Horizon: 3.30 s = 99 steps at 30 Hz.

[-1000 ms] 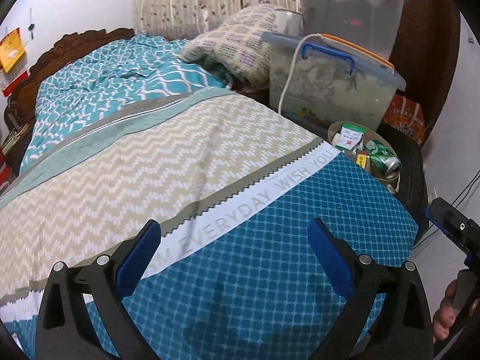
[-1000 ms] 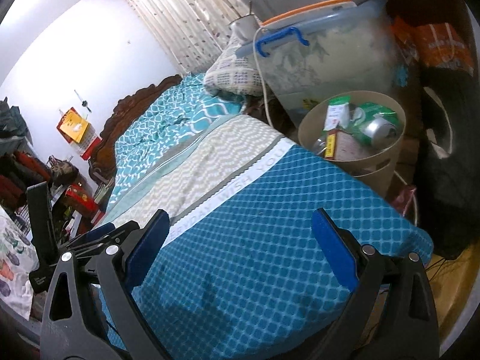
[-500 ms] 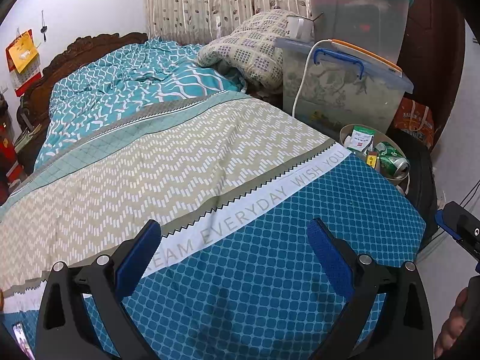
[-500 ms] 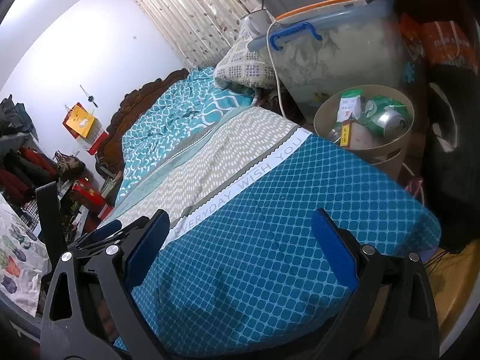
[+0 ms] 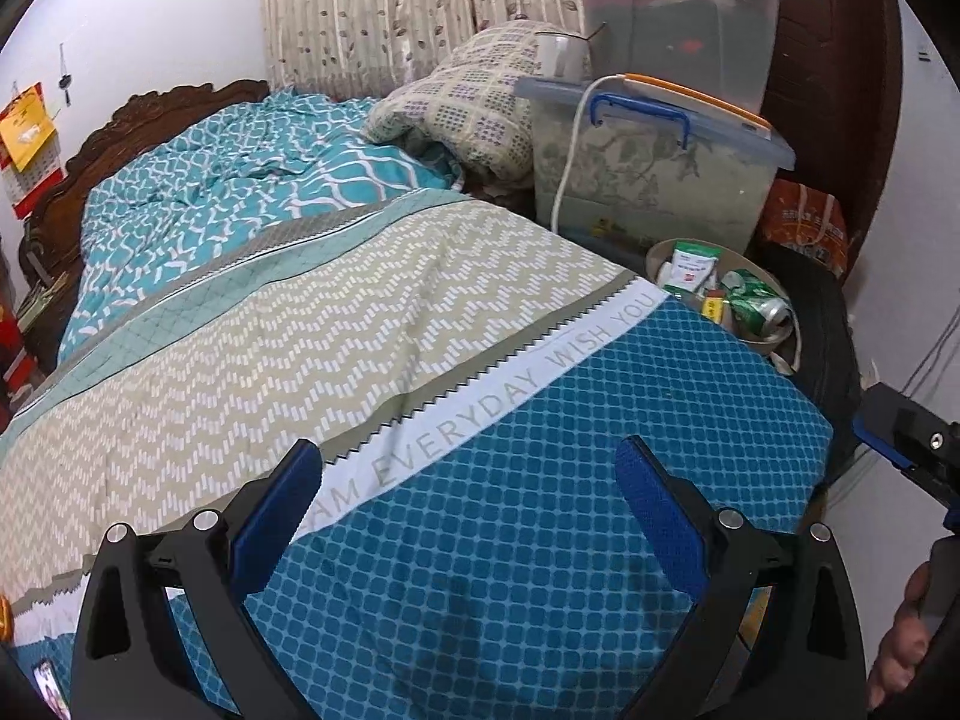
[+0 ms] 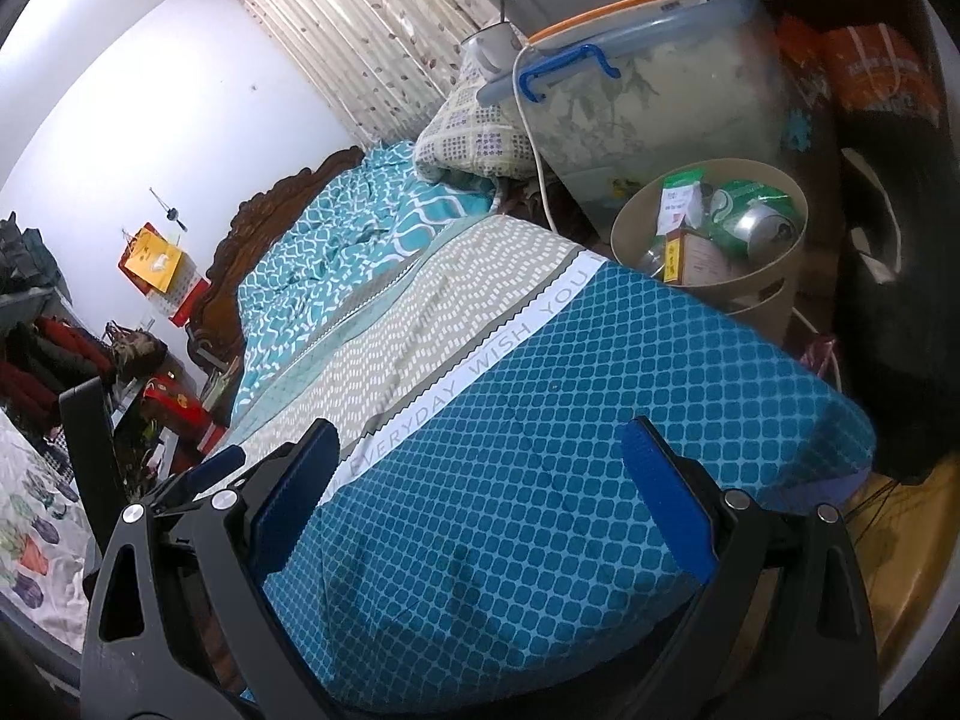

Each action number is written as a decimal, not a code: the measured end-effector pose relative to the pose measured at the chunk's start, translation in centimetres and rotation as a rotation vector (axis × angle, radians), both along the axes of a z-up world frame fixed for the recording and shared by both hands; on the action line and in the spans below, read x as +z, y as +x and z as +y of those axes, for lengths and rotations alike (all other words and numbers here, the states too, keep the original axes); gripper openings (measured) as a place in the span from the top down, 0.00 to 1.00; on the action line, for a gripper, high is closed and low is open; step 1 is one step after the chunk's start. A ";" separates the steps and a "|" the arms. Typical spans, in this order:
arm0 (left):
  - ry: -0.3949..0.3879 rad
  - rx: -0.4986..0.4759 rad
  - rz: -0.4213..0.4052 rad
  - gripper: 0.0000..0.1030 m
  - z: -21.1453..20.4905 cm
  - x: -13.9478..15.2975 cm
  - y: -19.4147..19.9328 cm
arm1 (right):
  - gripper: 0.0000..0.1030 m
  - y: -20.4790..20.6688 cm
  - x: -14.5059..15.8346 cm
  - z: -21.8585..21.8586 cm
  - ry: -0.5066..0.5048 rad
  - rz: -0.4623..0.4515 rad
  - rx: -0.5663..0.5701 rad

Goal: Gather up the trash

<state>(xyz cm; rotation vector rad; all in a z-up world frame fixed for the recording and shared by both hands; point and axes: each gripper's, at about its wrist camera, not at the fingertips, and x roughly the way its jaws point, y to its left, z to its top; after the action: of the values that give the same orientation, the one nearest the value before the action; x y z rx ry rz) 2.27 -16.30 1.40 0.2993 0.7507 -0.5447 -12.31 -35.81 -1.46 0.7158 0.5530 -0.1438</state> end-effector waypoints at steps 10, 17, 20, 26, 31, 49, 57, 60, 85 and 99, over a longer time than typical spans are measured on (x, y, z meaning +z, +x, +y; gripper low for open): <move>0.008 -0.048 -0.004 0.08 -1.2 0.3 -1.4 | 0.08 -1.1 0.0 -0.5 0.025 -0.005 -0.021; 0.035 -0.050 -0.023 0.08 -1.7 0.2 -2.1 | 0.08 -1.3 0.0 -0.5 0.028 -0.008 -0.023; 0.041 -0.051 -0.026 0.08 -1.7 0.2 -2.2 | 0.08 -1.4 0.0 -0.5 0.030 -0.008 -0.026; 0.051 -0.033 -0.052 0.08 -1.5 0.3 -2.4 | 0.08 -1.5 -0.1 -0.4 0.032 -0.007 -0.030; 0.051 -0.014 -0.069 0.08 -1.1 0.5 -2.3 | 0.08 -1.5 -0.1 -0.3 0.030 -0.006 -0.030; 0.047 0.042 -0.093 0.08 -0.3 0.7 -2.0 | 0.08 -1.4 -0.2 0.0 0.028 0.001 -0.050; 0.055 0.051 -0.103 0.08 -0.2 0.7 -2.0 | 0.07 -1.6 -0.2 0.2 0.020 0.012 -0.071; 0.058 0.051 -0.101 0.08 -0.3 0.6 -2.0 | 0.06 -1.7 -0.1 0.3 0.016 0.011 -0.075; -0.065 0.032 -0.131 0.08 1.0 2.4 -3.1 | 0.04 -2.6 2.6 2.6 -0.154 -0.039 -0.129; -0.114 0.101 -0.226 0.08 2.5 3.7 -3.8 | 0.04 -1.9 2.5 3.4 -0.120 -0.051 -0.077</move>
<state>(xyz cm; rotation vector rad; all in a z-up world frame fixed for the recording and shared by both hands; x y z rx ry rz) -1.57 -13.84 5.11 0.2110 0.5110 -0.4474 -14.22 -32.41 1.05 0.6227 0.4642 -0.2280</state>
